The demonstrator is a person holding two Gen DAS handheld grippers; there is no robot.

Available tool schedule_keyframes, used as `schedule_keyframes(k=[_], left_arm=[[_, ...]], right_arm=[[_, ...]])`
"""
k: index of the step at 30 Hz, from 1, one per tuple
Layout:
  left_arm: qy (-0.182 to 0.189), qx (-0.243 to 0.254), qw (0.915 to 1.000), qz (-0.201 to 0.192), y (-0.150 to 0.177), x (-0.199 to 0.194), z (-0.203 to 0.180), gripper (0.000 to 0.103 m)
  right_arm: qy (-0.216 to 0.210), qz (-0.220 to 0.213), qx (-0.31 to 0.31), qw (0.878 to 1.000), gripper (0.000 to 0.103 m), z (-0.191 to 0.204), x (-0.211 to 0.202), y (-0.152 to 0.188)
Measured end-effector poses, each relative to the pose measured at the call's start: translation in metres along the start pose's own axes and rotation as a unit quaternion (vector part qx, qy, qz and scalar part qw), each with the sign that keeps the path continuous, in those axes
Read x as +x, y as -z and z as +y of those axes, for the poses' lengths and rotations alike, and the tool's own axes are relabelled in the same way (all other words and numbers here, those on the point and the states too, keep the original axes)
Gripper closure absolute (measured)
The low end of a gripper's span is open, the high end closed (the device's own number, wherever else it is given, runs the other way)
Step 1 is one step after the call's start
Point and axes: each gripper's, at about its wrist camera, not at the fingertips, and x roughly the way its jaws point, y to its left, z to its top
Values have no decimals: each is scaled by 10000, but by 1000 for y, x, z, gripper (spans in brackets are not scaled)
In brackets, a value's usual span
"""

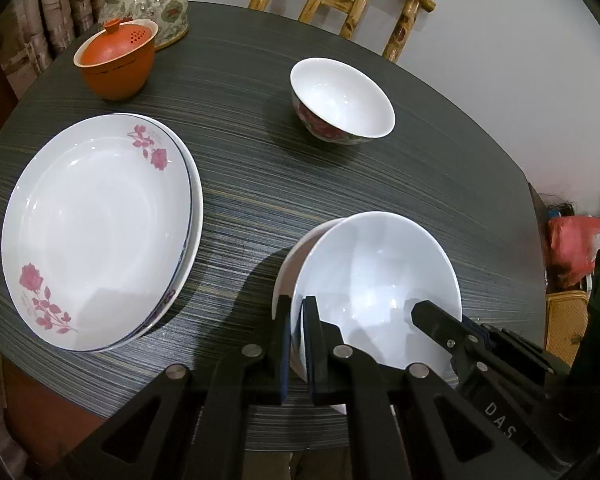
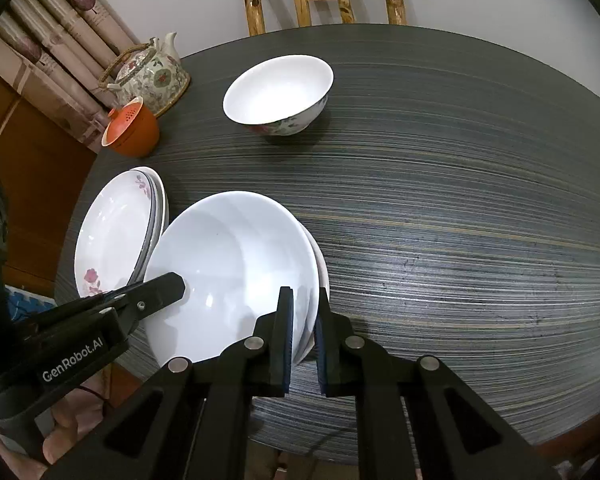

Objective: Organize plates and bowls
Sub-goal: 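Seat the held bowl inside the first bowl and open both grippers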

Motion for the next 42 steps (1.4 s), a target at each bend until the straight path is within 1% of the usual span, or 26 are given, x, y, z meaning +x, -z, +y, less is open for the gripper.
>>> schedule_keyframes(k=[5, 8, 10, 17, 22, 26, 30, 36, 42], left_arm=[[9, 4, 10000, 3, 0, -1, 1, 98], [98, -112, 9999, -19, -2, -2, 5, 98], [94, -112, 9999, -32, -2, -2, 6, 98], [-127, 164, 9997, -126, -1, -2, -1, 98], [-203, 252, 9994, -148, -1, -3, -3, 98], [-525, 500, 9969, -289, 1, -5, -8, 97], [-476, 578, 9967, -326, 1, -6, -7, 97], [-308, 327, 9986, -283, 1, -6, 1, 97], [-385, 409, 9979, -324, 4, -9, -3, 97]], right_arm=[[33, -17, -10, 10000, 92, 0, -1, 0], [17, -15, 43, 10000, 92, 0, -1, 1], [86, -46, 2, 10000, 92, 1, -2, 2], [135, -57, 59, 9999, 91, -3, 0, 3], [104, -61, 115, 9999, 91, -5, 1, 3], [36, -90, 213, 9997, 91, -8, 0, 5], [-43, -124, 321, 9994, 89, -10, -1, 9], [-102, -97, 306, 9994, 88, -11, 0, 11], [-159, -104, 297, 9994, 87, -11, -3, 12]])
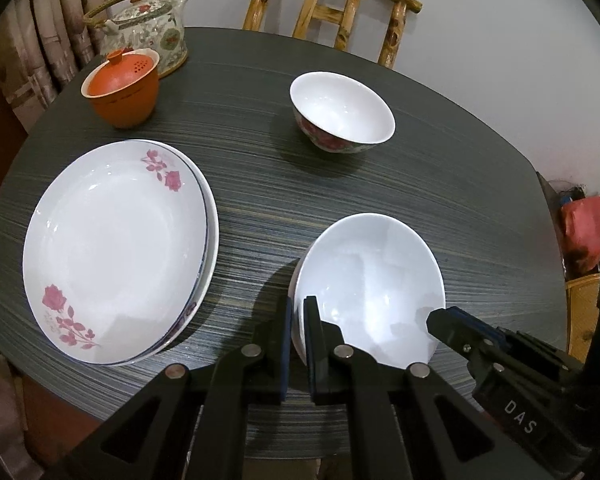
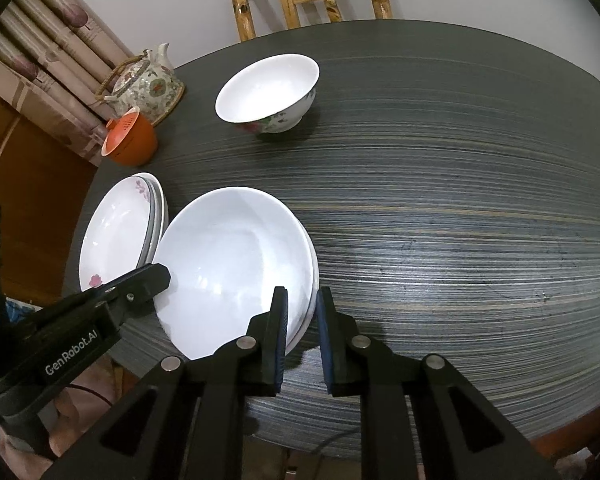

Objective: Organize plates and bowls
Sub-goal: 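Seat the held bowl inside the first bowl and open both grippers, then withdraw both grippers and move them to a third white bowl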

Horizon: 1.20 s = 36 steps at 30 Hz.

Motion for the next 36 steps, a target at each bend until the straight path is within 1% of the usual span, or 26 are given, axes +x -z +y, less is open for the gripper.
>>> schedule_keyframes(k=[4, 12, 19, 27, 32, 36], left_arm=[[-64, 58, 10000, 3, 1, -1, -3, 91], [-90, 74, 9999, -45, -2, -6, -2, 91], [-88, 116, 9999, -8, -9, -6, 1, 88], [-138, 95, 9999, -7, -30, -1, 8, 85], [-138, 85, 9999, -49, -46, 0, 10, 85], [-74, 16, 10000, -61, -64, 2, 12, 85]], right_arm=[[-25, 5, -45, 10000, 84, 3, -2, 2], [-22, -26, -109, 9999, 83, 7, -7, 3], [6, -36, -244, 9997, 82, 12, -11, -5], [48, -42, -417, 9991, 80, 13, -12, -22], [48, -22, -432, 9991, 80, 4, -7, -33], [191, -28, -518, 9985, 80, -3, -4, -47]])
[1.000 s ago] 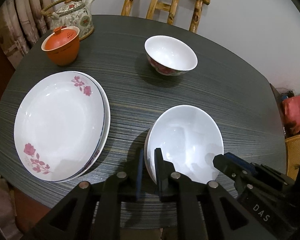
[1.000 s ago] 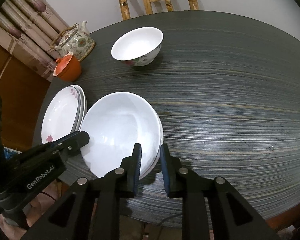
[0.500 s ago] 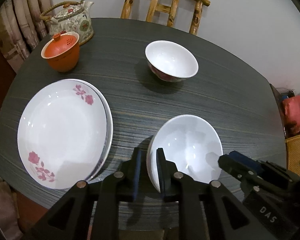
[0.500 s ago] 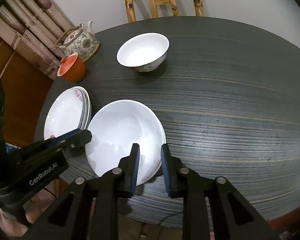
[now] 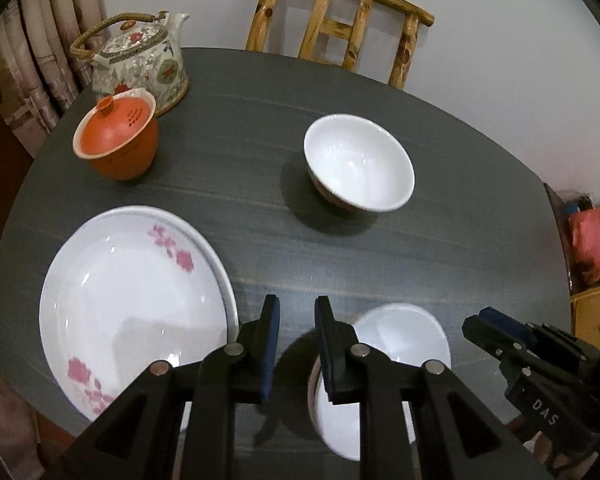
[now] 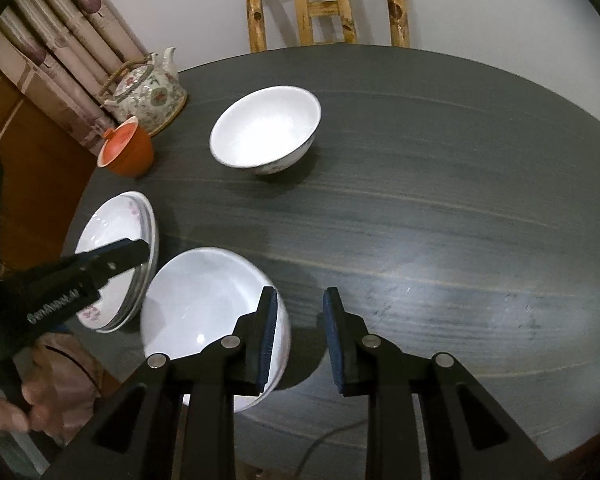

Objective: Organize plates and bowls
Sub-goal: 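Withdraw both grippers and move them to a third white bowl, then close both grippers on the third white bowl rim and lift it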

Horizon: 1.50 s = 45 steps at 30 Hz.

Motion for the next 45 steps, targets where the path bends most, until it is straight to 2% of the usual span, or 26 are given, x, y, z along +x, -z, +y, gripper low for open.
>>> schedule_keyframes(k=[6, 10, 17, 21, 26, 31, 34, 39, 43, 45], left_arm=[[8, -146, 9998, 97, -30, 10, 1, 85], [-7, -174, 9998, 134, -54, 19, -1, 85], [304, -631, 9969, 367, -95, 41, 3, 85], [415, -713, 9955, 472, -110, 55, 2, 85], [682, -903, 9917, 606, -118, 71, 6, 85], [771, -1007, 9900, 625, -122, 79, 11, 85], [675, -1004, 9906, 638, -124, 85, 12, 85], [674, -1076, 9893, 725, -123, 96, 15, 85], [626, -1057, 9895, 758, -119, 101, 16, 85], [657, -1052, 9894, 759, -118, 103, 15, 90]], right_arm=[[65, 62, 31, 10000, 79, -16, 7, -27], [-109, 147, 104, 9998, 78, -23, 15, -52], [-304, 156, 75, 9994, 78, -21, 32, -100], [-319, 243, 88, 9992, 78, -22, 50, -125], [-398, 374, 198, 9983, 76, -24, 75, -143], [-529, 462, 255, 9972, 77, -24, 95, -151], [-524, 493, 234, 9971, 77, -22, 102, -153], [-560, 544, 231, 9967, 85, -21, 110, -156], [-510, 473, 147, 9975, 87, -21, 111, -156], [-465, 471, 90, 9978, 89, -19, 112, -156]])
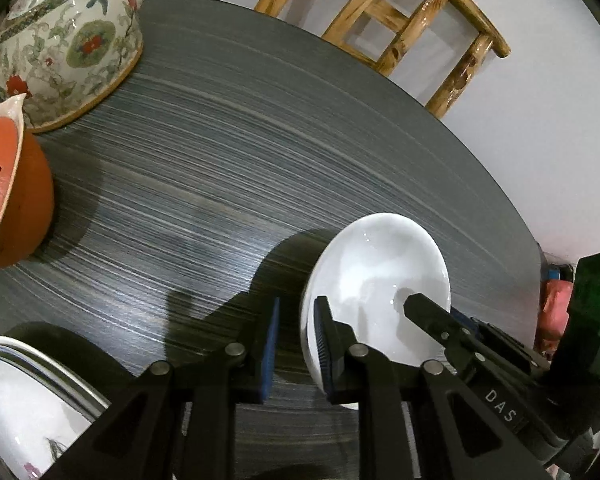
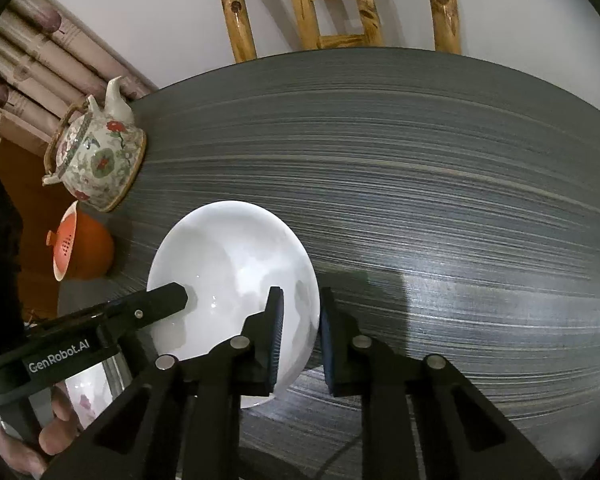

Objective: Organize plates and bowls
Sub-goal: 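Close both grippers on the third white bowl rim and lift it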

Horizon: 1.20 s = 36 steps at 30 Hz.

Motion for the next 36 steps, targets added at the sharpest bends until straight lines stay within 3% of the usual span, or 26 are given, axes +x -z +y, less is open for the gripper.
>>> schedule_keyframes(k=[2, 6, 16, 36], left_arm=[[46, 28, 10000, -23, 1, 0, -1, 98], [-9, 58, 10000, -30, 1, 2, -3, 98], [-28, 275, 9996, -2, 9, -1, -15, 98], [149, 644, 9978, -68, 51, -32, -52, 98]], right_arm=[[45, -28, -22, 10000, 92, 0, 0, 0], [45, -39, 92, 9999, 97, -5, 0, 0], [170, -24, 102, 9998, 97, -5, -9, 5], [230, -302, 264, 9989, 97, -16, -66, 43]])
